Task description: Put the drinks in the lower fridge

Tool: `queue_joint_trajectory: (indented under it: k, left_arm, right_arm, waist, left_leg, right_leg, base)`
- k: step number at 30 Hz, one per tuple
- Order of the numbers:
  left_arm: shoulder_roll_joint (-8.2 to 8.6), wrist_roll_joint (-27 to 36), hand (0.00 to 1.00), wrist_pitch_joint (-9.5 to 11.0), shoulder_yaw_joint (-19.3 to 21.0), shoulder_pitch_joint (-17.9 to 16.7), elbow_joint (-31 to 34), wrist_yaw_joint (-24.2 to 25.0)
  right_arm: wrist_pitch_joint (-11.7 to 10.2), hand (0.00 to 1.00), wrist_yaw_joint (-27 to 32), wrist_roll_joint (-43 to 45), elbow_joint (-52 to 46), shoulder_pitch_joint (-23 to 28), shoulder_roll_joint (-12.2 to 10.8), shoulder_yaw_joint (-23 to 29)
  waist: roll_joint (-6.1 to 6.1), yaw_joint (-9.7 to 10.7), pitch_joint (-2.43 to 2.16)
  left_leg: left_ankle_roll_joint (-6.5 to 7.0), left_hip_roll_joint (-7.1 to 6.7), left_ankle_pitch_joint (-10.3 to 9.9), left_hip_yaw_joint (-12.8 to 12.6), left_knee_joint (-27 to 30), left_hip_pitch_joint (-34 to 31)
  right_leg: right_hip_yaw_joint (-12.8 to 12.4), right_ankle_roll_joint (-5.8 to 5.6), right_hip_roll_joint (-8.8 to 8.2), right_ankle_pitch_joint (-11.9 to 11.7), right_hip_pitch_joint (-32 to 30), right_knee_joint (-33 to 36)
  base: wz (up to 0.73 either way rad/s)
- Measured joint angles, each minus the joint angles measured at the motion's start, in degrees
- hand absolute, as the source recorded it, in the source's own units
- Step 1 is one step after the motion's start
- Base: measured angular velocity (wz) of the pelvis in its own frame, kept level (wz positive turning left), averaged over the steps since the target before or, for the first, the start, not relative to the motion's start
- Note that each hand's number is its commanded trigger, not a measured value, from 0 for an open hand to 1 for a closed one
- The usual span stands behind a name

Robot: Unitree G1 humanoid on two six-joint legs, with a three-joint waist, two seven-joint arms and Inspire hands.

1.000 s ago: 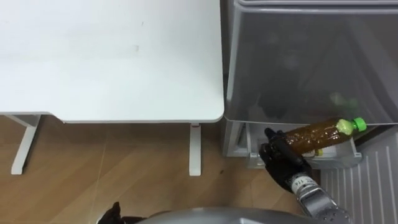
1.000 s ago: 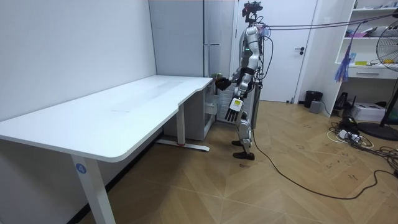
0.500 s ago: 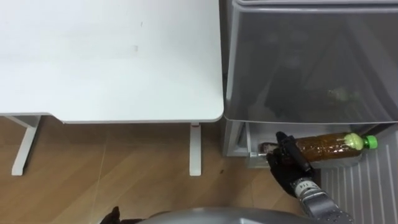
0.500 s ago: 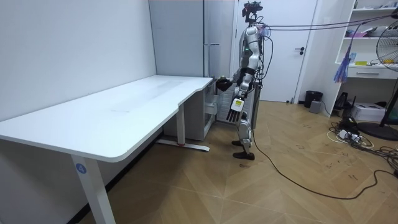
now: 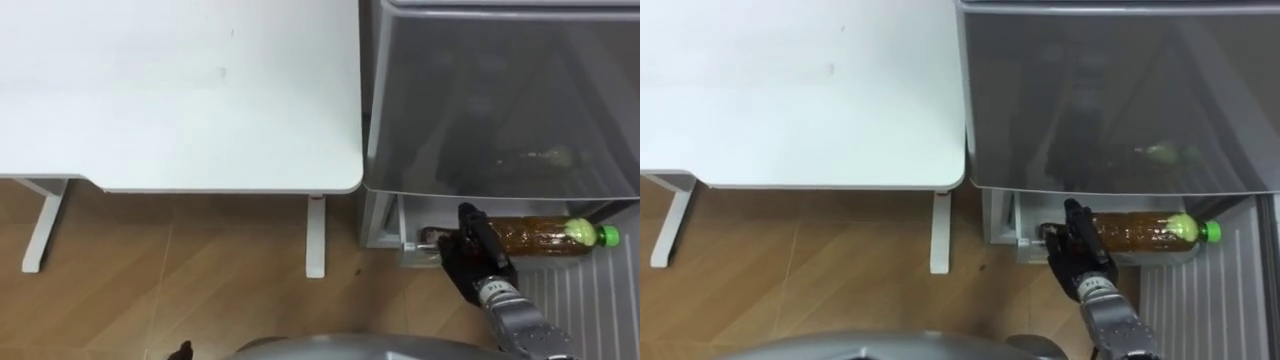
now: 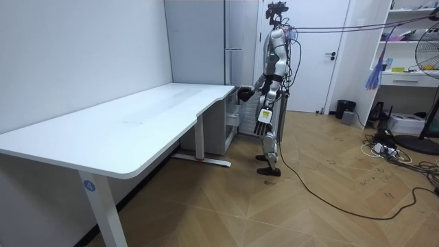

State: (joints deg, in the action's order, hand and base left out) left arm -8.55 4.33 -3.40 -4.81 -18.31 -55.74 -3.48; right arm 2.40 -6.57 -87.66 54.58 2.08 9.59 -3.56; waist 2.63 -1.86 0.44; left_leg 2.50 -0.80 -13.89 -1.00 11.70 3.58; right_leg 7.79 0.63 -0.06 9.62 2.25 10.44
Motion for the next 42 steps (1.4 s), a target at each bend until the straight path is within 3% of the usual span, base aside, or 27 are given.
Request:
queue_joint_trajectory:
  k: [5, 9, 20, 27, 34, 37, 41, 42]
  left_arm:
    - [-0.77, 0.0, 0.00, -0.8, -1.8, 0.1, -0.2, 0.5]
    - [-0.88, 0.0, 0.00, -1.4, -1.9, 2.4, -0.2, 1.4]
    - [-1.29, 0.0, 0.00, -1.6, -2.2, 7.6, -2.5, 3.2]
    - [-1.55, 4.1, 0.00, -1.5, -2.4, 10.9, -6.2, 4.1]
    - [-2.76, 5.1, 0.00, -1.3, -2.5, 11.5, -6.4, 3.7]
    - [-3.45, 5.1, 0.00, -1.3, -4.4, 12.5, -7.2, 2.7]
    - [-3.42, 5.1, 0.00, -1.3, -4.5, 14.1, -7.4, 2.8]
    - [-3.41, 5.1, 0.00, -1.3, -4.5, 14.5, -7.4, 2.8]
  right_arm:
    - [0.1, 1.00, -0.5, -2.4, 2.4, -2.9, 0.5, 0.8]
    - [0.1, 1.00, -0.6, -2.0, 8.4, -8.5, 1.1, 3.8]
    - [1.0, 1.00, -0.6, -2.1, 18.9, -21.4, 2.5, 11.9]
    - [1.4, 1.00, -0.6, -1.5, 19.3, -25.5, 3.5, 12.1]
    - [3.1, 1.00, -0.2, 1.7, 20.5, -26.9, 4.1, 10.5]
    - [3.6, 1.00, 1.0, 1.7, 20.5, -27.7, 4.1, 9.7]
    - [3.5, 1.00, 1.1, 2.0, 20.9, -30.1, 4.4, 9.3]
    - [3.6, 0.87, 1.2, 2.4, 21.3, -30.4, 4.5, 9.2]
  waist:
    - [0.52, 0.0, 0.00]
    - [1.24, -0.1, 0.67]
    - [1.82, -0.7, 0.97]
    - [0.40, -3.0, 1.74]
    - [-2.40, -3.4, 1.96]
    - [-3.79, -3.8, 1.97]
    - [-4.00, -4.4, 2.03]
    - [-4.00, -4.9, 2.03]
  left_leg:
    - [-0.06, 0.06, 0.1, 0.0, 0.8, -2.4]
    - [0.11, 0.04, 0.6, -0.2, 1.8, -5.8]
    - [0.08, -0.83, 3.0, -0.7, 1.8, -14.4]
    - [-0.19, -0.80, 4.1, -1.4, 1.8, -18.9]
    - [-0.11, -0.83, 4.8, -1.5, 1.9, -22.3]
    - [0.02, -0.92, 5.1, -2.0, 2.0, -23.4]
    - [0.16, -0.94, 5.4, -2.1, 2.2, -24.3]
    - [0.19, -0.95, 5.5, -2.2, 2.2, -24.4]
  right_leg:
    - [1.0, 0.04, -0.18, 0.0, -2.0, 0.4]
    - [1.6, 0.11, -0.80, -0.1, -5.9, 2.4]
    - [2.5, 0.49, -2.06, -0.3, -15.6, 5.6]
    - [1.9, 1.09, -2.59, -0.7, -21.4, 7.4]
    - [2.0, 1.31, -3.11, -0.9, -25.2, 8.5]
    - [1.8, 1.33, -3.37, -0.9, -26.7, 9.3]
    - [1.9, 1.29, -3.44, -1.4, -27.4, 9.1]
    - [1.9, 1.29, -3.44, -1.5, -27.4, 9.0]
  base:
    - [0.08]
    - [0.05]
    - [0.05]
    - [-0.05]
    - [0.02]
    - [-0.03]
    - [-0.01]
    - [0.04]
